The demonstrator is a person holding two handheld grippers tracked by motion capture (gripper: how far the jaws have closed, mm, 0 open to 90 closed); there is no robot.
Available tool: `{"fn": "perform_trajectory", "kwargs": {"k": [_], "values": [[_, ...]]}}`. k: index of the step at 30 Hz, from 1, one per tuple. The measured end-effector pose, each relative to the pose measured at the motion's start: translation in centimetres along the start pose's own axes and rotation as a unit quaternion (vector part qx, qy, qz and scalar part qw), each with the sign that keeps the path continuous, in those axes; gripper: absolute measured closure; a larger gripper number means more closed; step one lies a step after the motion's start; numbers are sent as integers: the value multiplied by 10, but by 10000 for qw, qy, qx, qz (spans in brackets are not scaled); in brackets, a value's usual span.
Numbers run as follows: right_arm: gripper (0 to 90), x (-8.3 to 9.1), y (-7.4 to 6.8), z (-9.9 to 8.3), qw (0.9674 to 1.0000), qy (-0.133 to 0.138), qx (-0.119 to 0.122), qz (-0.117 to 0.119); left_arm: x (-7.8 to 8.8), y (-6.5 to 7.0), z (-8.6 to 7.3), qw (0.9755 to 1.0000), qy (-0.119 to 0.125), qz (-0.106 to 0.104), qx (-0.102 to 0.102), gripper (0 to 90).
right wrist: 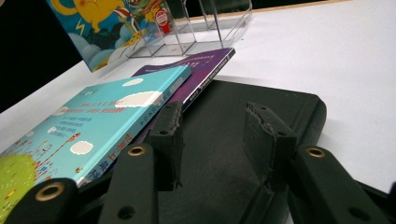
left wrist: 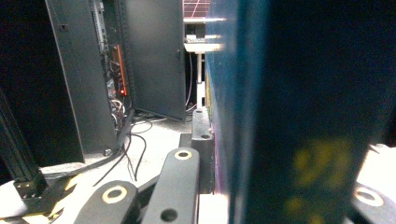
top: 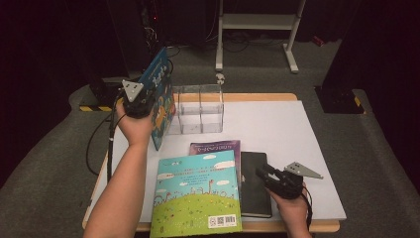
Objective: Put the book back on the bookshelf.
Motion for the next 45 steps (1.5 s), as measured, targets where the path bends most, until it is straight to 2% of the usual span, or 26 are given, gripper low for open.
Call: {"fn": "perform_trajectory", "kwargs": {"k": [6, 10, 15, 21, 24, 27, 36, 38, 40, 43, 45], "values": [[575, -2, -3, -2, 10000, -52, 45, 20, 8, -3, -7, 9997, -70, 109, -207, 797], [575, -3, -4, -4, 10000, -82, 53, 19, 11, -9, -9, 9990, -132, 264, -336, 783], [575, -4, -4, -4, 10000, -88, 44, 7, 10, -14, -10, 9983, -133, 352, -451, 776], [576, -3, -3, -4, 10000, -84, 36, -5, 8, -14, -10, 9980, -94, 388, -497, 776], [576, -3, -3, -4, 10000, -85, 31, 4, 6, -13, -9, 9980, -78, 397, -477, 776], [576, -3, -3, -4, 10000, -76, 26, 15, 5, -13, -9, 9988, -65, 343, -347, 778], [576, -3, -4, -5, 10000, -87, 41, 22, 2, -14, -10, 9992, -70, 293, -260, 767], [574, -3, -4, -5, 10000, -87, 40, 25, 2, -14, -10, 9994, -46, 255, -208, 749], [568, -4, -4, -5, 9999, -103, 41, 32, 3, -15, -9, 9998, -35, 191, -99, 685], [553, -5, -5, -6, 9999, -137, 85, 27, 5, -14, -9, 9999, -83, -14, 86, 587], [547, -5, -5, -7, 9998, -144, 115, 26, 6, -13, -12, 9995, -184, -166, 172, 555]]}}
Point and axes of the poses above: each handheld gripper's, and its own axes: x roughly backward along the jaws, z roughly out of its top, y roughly to its right, the point moved 9 cm from there along -x, roughly forward along the jaws, and after that the axes turned 6 degrees about -x, right-handed, at the moved point
